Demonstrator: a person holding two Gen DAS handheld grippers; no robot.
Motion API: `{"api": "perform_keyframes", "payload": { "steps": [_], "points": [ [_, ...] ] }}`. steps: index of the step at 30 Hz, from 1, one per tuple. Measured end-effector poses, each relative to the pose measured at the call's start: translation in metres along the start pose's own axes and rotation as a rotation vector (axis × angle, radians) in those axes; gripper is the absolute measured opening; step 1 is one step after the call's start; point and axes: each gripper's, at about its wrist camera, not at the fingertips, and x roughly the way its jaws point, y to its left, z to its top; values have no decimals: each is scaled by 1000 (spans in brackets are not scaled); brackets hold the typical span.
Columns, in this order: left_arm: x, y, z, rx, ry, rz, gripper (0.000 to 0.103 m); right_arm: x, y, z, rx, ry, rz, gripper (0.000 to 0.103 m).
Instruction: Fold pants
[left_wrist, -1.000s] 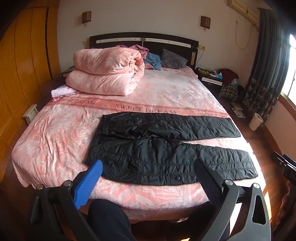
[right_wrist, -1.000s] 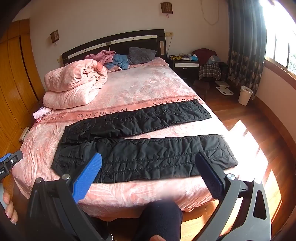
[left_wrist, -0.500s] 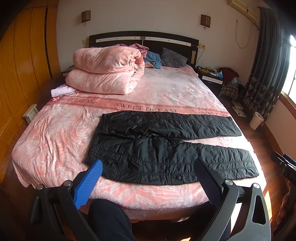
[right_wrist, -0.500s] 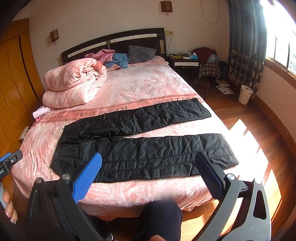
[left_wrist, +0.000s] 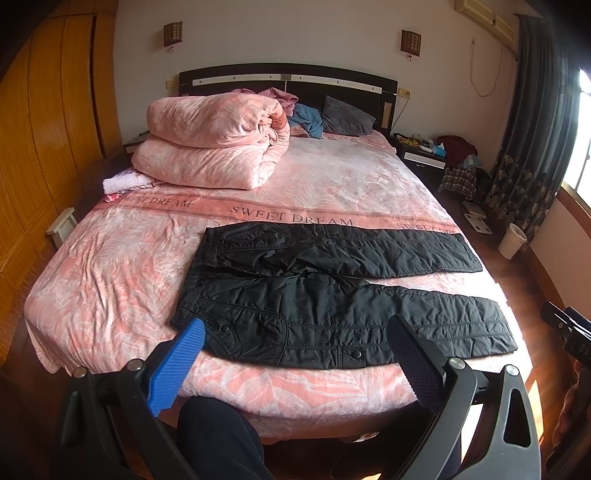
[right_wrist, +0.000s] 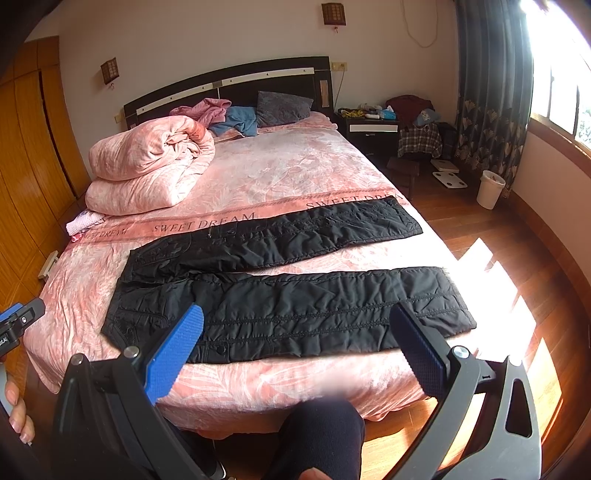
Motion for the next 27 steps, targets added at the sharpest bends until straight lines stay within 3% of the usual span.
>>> {"api": "perform_keyframes", "payload": {
  "steps": [27],
  "points": [
    [-7, -1, 1, 4, -12, 6, 99, -6, 2, 2, -2, -3, 6, 101]
  ]
}}
